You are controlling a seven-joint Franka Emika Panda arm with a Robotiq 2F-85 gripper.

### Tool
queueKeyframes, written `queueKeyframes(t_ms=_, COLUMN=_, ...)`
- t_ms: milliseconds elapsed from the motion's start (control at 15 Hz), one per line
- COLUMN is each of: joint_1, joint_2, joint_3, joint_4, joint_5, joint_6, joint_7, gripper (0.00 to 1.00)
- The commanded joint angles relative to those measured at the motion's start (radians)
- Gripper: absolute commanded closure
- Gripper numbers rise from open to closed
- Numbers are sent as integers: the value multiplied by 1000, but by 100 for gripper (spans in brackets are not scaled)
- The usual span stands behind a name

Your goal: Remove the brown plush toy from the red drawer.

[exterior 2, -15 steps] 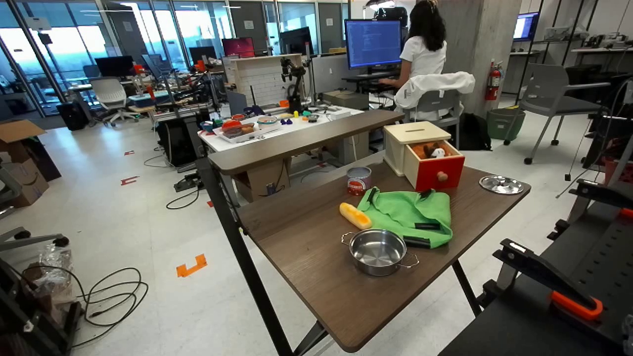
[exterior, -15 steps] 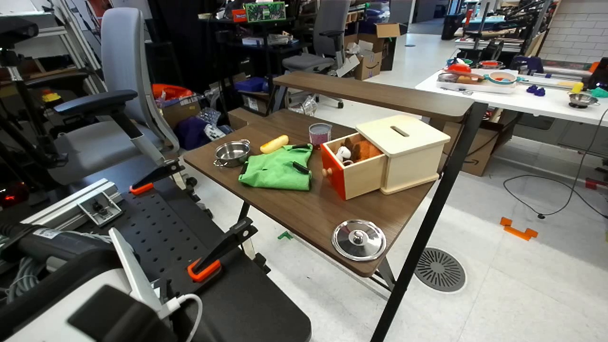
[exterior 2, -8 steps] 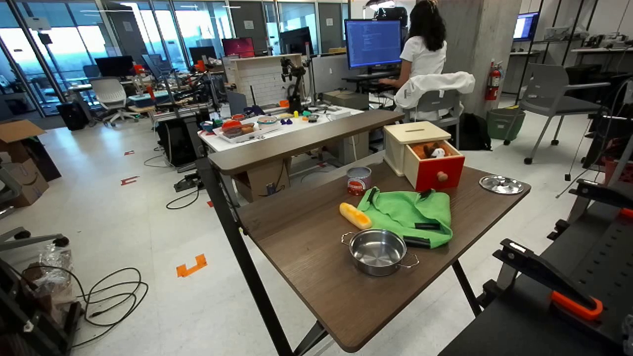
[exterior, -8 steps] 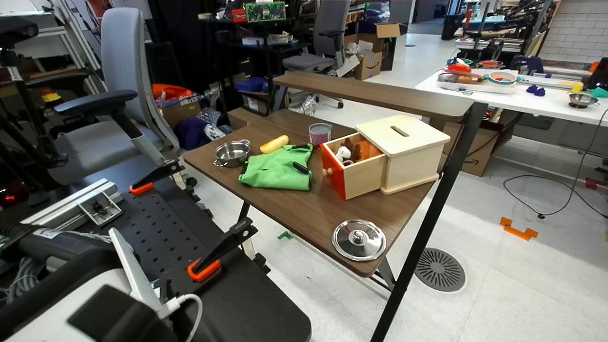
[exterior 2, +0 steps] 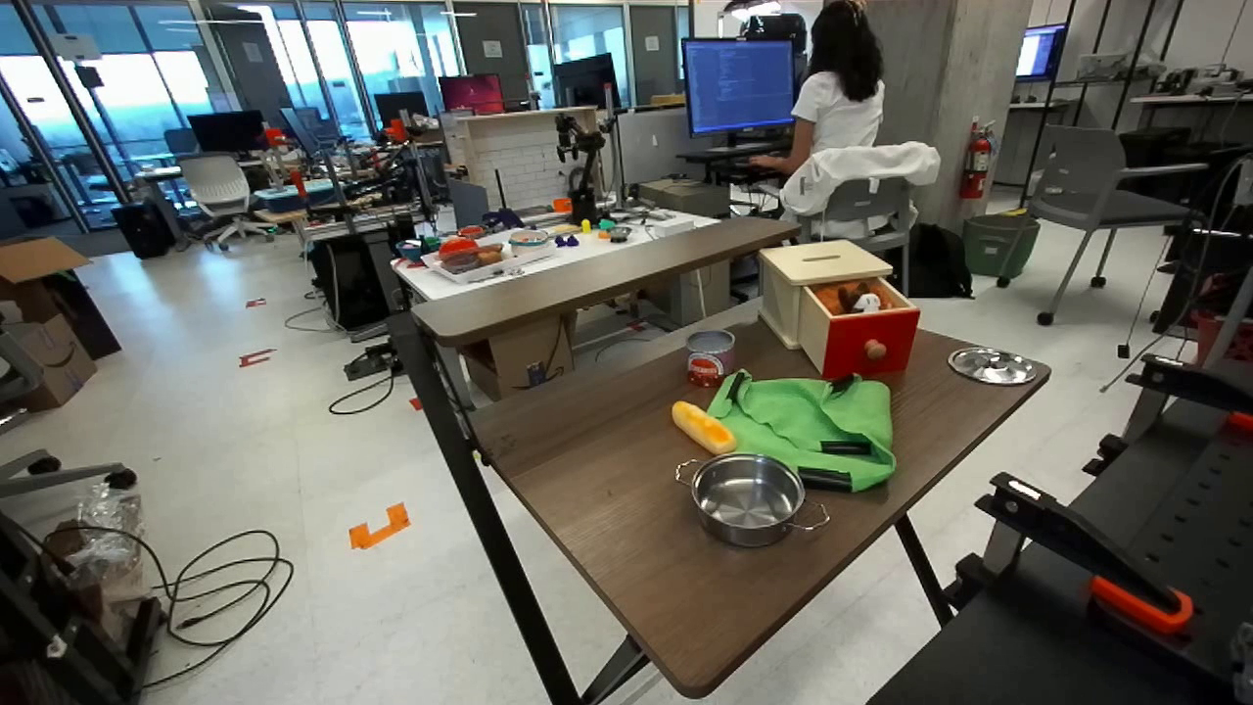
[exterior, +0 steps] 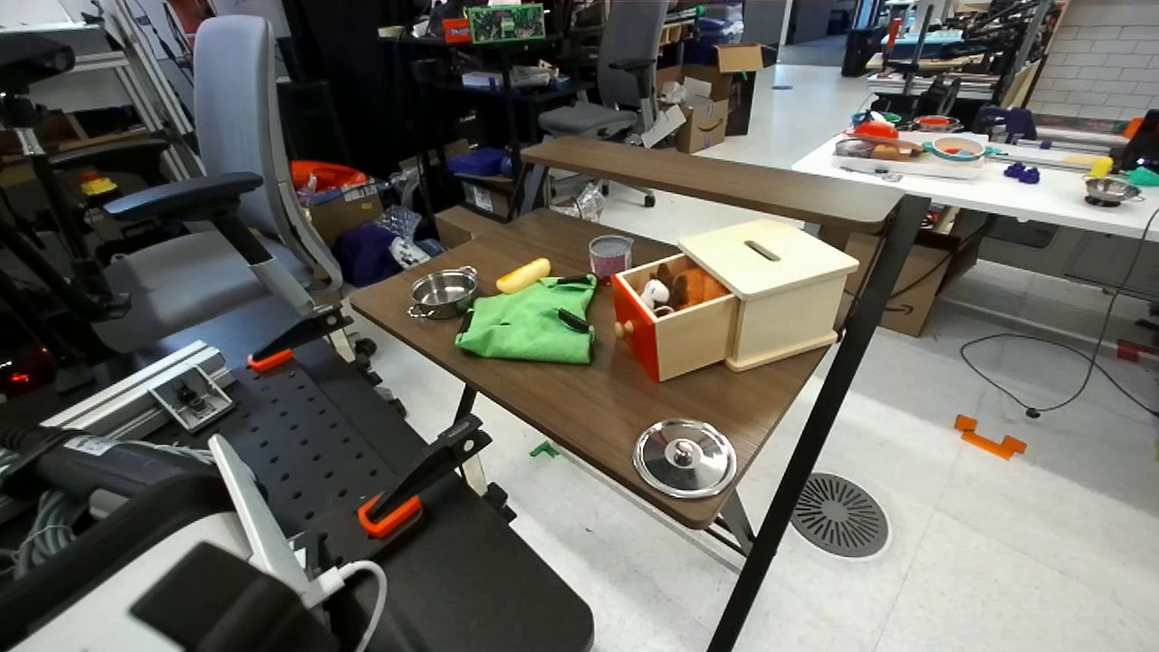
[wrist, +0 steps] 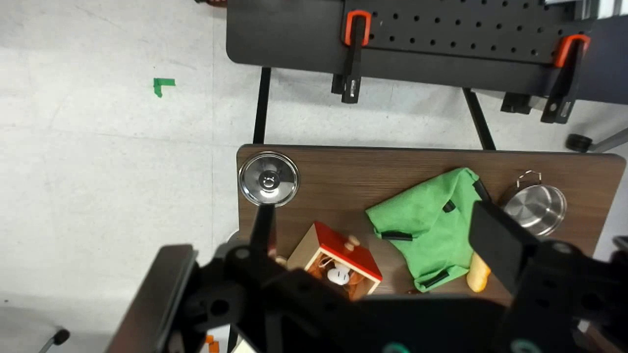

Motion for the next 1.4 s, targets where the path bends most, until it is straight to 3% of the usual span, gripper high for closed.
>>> queueKeyframes(t_ms=0, joint_1=27, joint_2=132, joint_3=62, joint_4=-46, joint_5=54, joint_6=230, joint_7=93, gripper=0)
queueKeyframes(t_ms=333, joint_1=39, joint_2=379, joint_3=143, joint_4=-14, joint_5=113, joint_6=544, joint_7=244, gripper=0)
queueKeyframes(t_ms=533, joint_1=25, joint_2=543, joint_3=166, joint_4=42, joint_5=95, joint_6=656, joint_7=323, gripper=0)
queueKeyframes(t_ms=800, joint_1=24, joint_2=734, joint_3=170, joint_4=146, joint_5=116, joint_6=707, joint_7=364, gripper=0)
queueKeyframes(t_ms=1333, joint_1=-11, joint_2=996, joint_3=199, joint_4=393, joint_5=177, joint_6=663, joint_7=371, gripper=0)
